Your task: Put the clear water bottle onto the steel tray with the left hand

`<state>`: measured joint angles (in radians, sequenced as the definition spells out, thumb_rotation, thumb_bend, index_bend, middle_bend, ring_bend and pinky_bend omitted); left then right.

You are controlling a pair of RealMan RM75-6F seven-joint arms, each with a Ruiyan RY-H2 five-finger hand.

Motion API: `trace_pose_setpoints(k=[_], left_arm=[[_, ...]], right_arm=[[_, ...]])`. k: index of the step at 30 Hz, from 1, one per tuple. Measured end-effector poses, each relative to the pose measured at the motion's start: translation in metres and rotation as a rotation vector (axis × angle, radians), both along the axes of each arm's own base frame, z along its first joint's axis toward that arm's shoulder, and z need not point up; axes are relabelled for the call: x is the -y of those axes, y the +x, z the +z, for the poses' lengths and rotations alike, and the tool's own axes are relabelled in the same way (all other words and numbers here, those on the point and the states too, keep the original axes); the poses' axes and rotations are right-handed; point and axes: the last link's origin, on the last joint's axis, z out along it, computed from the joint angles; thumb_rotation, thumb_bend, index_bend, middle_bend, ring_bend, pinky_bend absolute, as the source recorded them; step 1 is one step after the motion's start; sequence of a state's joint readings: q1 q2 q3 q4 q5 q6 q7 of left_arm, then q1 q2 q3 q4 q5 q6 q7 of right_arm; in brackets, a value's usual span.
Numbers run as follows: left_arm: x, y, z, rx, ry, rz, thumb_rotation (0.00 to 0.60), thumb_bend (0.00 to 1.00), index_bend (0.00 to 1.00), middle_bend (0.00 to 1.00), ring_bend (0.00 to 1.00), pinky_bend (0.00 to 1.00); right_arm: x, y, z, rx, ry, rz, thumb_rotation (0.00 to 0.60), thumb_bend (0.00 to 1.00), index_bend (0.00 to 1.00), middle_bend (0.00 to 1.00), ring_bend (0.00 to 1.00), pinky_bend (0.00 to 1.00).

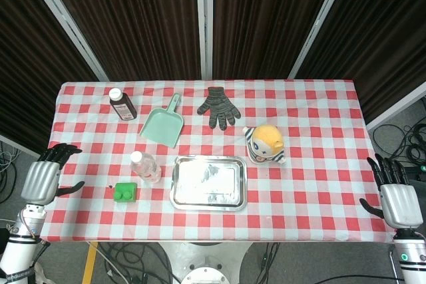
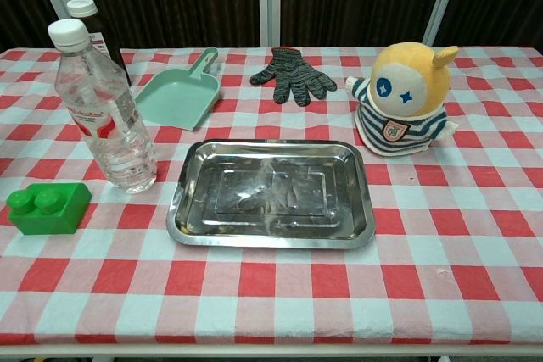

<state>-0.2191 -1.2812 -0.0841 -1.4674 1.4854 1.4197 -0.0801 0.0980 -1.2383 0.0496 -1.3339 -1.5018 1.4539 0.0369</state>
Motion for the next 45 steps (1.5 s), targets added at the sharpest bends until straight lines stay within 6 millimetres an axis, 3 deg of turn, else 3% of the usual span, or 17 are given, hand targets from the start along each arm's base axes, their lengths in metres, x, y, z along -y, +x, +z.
trace_pose_setpoints(k=[15, 17, 22, 28, 34, 45], left_arm=[[-0.002, 0.004, -0.006, 0.039, -0.013, 0.006, 0.600, 0.03, 0.34, 0.35, 0.21, 0.25], [-0.001, 0.006, -0.011, 0.099, -0.024, 0.027, 0.600, 0.02, 0.32, 0.35, 0.21, 0.25], [-0.001, 0.014, -0.026, 0.371, -0.097, 0.130, 0.600, 0.00, 0.13, 0.32, 0.20, 0.24], [-0.010, 0.027, -0.051, 0.616, -0.201, 0.237, 0.600, 0.00, 0.11, 0.24, 0.17, 0.23], [-0.021, 0.047, -0.073, 0.678, -0.279, 0.236, 0.600, 0.00, 0.11, 0.24, 0.16, 0.23], [-0.014, 0.062, -0.086, 0.698, -0.342, 0.199, 0.600, 0.00, 0.11, 0.24, 0.16, 0.22]], right_arm=[[0.000, -0.002, -0.001, 0.012, 0.016, -0.004, 0.600, 0.10, 0.00, 0.00, 0.00, 0.00], [0.000, -0.003, -0.001, 0.018, 0.018, -0.005, 0.600, 0.10, 0.00, 0.00, 0.00, 0.00], [0.000, -0.002, -0.002, 0.027, 0.023, 0.003, 0.600, 0.10, 0.00, 0.00, 0.00, 0.00], [0.000, -0.003, -0.003, 0.027, 0.032, 0.000, 0.600, 0.10, 0.00, 0.00, 0.00, 0.00], [0.000, -0.004, -0.002, 0.029, 0.032, -0.002, 0.600, 0.10, 0.00, 0.00, 0.00, 0.00], [0.001, -0.005, -0.001, 0.037, 0.028, -0.005, 0.600, 0.10, 0.00, 0.00, 0.00, 0.00]])
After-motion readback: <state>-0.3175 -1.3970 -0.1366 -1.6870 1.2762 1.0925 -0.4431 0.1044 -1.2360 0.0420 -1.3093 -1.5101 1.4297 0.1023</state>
